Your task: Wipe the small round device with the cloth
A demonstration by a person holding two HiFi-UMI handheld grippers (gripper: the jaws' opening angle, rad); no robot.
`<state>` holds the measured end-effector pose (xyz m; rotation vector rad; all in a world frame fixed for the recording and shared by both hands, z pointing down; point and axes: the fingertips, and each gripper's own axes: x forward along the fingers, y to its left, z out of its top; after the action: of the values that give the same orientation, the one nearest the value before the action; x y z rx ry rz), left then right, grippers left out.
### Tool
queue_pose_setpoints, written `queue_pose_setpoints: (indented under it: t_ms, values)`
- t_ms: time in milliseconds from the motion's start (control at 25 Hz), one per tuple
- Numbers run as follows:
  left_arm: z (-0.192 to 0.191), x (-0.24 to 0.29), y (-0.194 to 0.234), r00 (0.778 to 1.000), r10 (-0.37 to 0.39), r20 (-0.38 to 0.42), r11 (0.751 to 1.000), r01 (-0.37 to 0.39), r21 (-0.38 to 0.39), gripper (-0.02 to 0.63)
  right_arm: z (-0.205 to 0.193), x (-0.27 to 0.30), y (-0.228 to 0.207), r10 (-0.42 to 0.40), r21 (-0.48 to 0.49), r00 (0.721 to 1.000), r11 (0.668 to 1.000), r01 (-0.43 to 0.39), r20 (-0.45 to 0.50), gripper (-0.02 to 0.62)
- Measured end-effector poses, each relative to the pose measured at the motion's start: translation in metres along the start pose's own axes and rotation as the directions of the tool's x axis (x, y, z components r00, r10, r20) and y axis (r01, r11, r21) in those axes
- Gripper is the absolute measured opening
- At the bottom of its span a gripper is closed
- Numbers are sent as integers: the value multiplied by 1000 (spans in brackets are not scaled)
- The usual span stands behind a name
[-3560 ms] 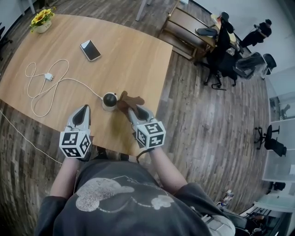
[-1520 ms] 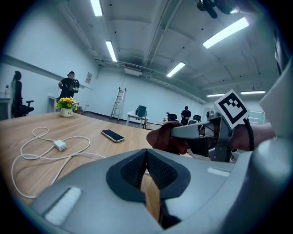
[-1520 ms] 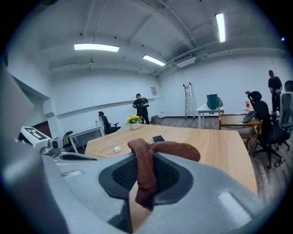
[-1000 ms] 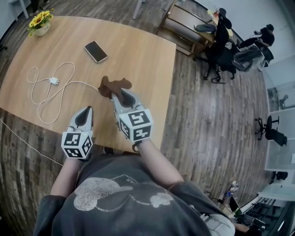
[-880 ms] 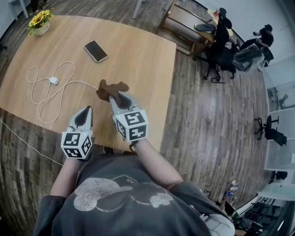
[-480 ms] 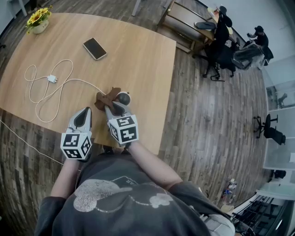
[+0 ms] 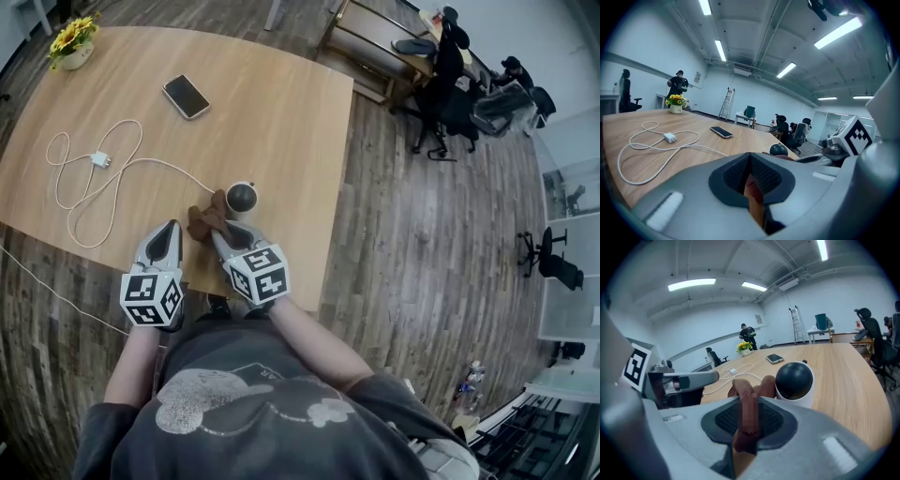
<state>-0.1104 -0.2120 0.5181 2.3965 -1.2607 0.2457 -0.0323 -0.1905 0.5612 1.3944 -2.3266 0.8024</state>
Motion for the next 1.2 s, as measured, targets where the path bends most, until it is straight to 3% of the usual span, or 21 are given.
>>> queue_pose_setpoints:
  t_ms: [320,640,960,1200]
  values:
    - [2,-21,-42,999,23,29,999,-24,35,18,13,-90,13,100,-68,987,993,-92,126,63]
    - [-27,-75,-109,997,59,56,998,-60,15,19,-14,-179,-2,88,-75,980,994,-76,180,64]
    - [-24,-141,-168,980,99,174,995,-99,-4,19,-53,-243,-13,95,-72,978,994,-83,184,64]
    - [-39,-168,-196,977,121,178,992,-123,1,18,-67,-272,-12,105,-72,974,993,-92,200,63]
